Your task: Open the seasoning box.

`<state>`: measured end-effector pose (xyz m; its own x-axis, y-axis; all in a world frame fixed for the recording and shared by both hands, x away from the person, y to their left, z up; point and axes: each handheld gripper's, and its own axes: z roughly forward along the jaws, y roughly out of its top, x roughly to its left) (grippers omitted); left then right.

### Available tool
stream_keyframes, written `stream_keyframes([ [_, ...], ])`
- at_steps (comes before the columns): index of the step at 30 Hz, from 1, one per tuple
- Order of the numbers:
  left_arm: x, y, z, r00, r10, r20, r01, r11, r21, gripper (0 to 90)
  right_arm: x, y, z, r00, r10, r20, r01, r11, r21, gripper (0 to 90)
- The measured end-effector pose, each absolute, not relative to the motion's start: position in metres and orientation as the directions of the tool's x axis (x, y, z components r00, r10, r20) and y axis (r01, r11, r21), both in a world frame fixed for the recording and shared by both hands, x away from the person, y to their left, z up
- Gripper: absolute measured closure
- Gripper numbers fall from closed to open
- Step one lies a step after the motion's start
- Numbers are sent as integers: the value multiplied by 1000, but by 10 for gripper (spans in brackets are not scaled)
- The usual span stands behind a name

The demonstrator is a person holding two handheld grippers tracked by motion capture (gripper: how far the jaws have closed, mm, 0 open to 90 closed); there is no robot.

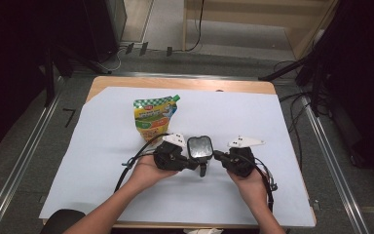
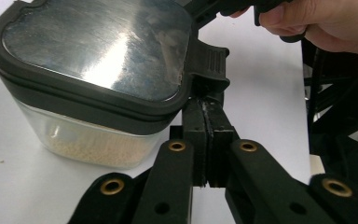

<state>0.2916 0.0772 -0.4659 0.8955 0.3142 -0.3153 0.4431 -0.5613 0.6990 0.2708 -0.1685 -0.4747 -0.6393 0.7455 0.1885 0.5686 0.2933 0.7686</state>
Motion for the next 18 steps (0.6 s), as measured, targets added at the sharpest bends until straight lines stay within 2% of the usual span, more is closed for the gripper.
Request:
stream_keyframes([
  [3, 293, 79, -465, 887, 307, -345, 461, -567, 683, 857, 270, -170, -473, -634, 746, 204, 581, 286, 762, 900],
  [8, 290, 85, -458, 892, 298, -339, 451, -587, 673, 729, 257, -173, -468, -645, 735, 211, 575, 284, 767, 900],
  [9, 290, 88, -456, 897, 291, -333, 442, -595, 671, 729, 255, -174, -466, -648, 733, 207, 570, 287, 770, 900],
  [12, 290, 96, -453, 901, 299, -315, 434, -593, 678, 628, 243, -174, -462, -668, 716, 200, 557, 304, 773, 900],
  [18, 299, 116, -451, 888, 320, -331, 458, -541, 705, 529, 237, -168, -458, -689, 692, 213, 551, 310, 774, 900],
])
